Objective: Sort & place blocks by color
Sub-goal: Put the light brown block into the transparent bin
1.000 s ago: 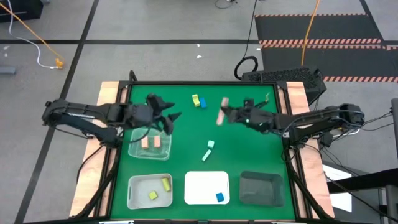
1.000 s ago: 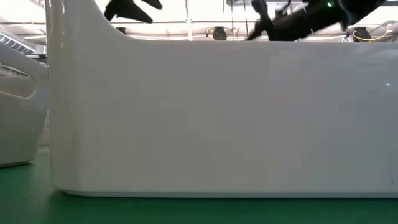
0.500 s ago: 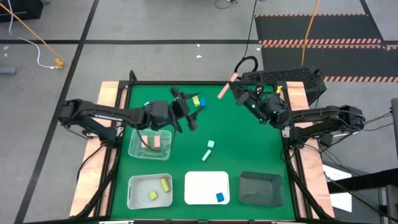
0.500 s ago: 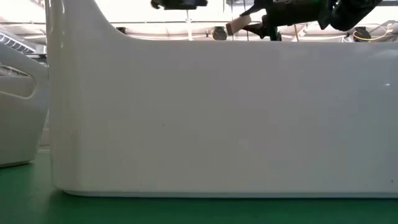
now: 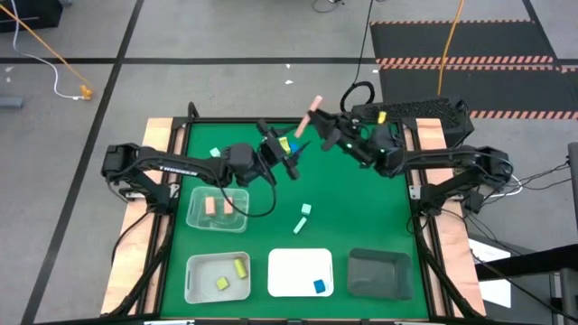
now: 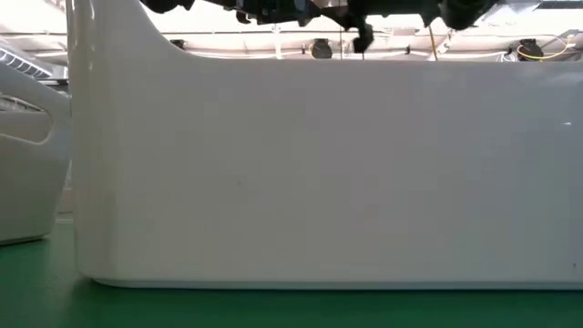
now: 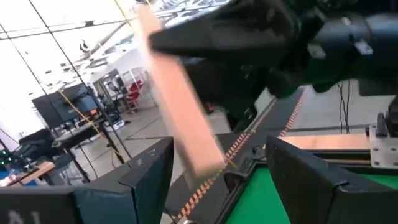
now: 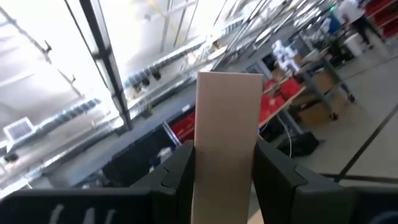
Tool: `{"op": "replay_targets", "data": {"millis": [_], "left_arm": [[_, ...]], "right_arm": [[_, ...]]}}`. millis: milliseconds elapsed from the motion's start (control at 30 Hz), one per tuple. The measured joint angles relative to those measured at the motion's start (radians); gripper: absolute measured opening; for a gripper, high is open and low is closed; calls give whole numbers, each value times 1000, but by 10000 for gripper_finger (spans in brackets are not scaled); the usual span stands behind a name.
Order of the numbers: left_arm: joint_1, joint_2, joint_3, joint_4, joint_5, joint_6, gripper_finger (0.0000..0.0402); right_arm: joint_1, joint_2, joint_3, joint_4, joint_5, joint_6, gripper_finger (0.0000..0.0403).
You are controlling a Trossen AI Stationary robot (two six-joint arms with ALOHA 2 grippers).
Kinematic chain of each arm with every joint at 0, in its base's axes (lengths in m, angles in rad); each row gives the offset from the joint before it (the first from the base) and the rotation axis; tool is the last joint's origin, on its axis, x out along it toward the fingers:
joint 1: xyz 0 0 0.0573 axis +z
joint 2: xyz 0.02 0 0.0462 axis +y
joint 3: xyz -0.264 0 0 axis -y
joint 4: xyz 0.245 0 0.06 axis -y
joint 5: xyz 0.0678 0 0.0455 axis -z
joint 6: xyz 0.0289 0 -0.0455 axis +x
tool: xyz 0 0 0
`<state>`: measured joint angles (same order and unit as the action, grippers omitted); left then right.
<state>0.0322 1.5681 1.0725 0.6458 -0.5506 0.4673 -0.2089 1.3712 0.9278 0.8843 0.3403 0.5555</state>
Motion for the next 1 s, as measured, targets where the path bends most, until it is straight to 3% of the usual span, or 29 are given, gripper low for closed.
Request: {"op": "replay_targets", "data": {"millis": [200, 367, 500, 700, 1000], "left_arm": [[3, -2, 0, 9, -128, -6, 255], [-1, -2, 0, 8, -139, -2, 235], [-2, -2, 0, 8, -146, -7, 178], [3, -5, 0, 15, -169, -22, 60], [5, -5, 0, -8, -121, -31, 57]], "right_arm": [[6, 74, 64, -34, -71, -1, 111], [8, 85, 70, -36, -83, 4, 111], [7, 85, 70, -53, -79, -23, 111], [7, 85, 70, -51, -71, -70, 121], [1, 69, 70, -140, -99, -175, 183]]}}
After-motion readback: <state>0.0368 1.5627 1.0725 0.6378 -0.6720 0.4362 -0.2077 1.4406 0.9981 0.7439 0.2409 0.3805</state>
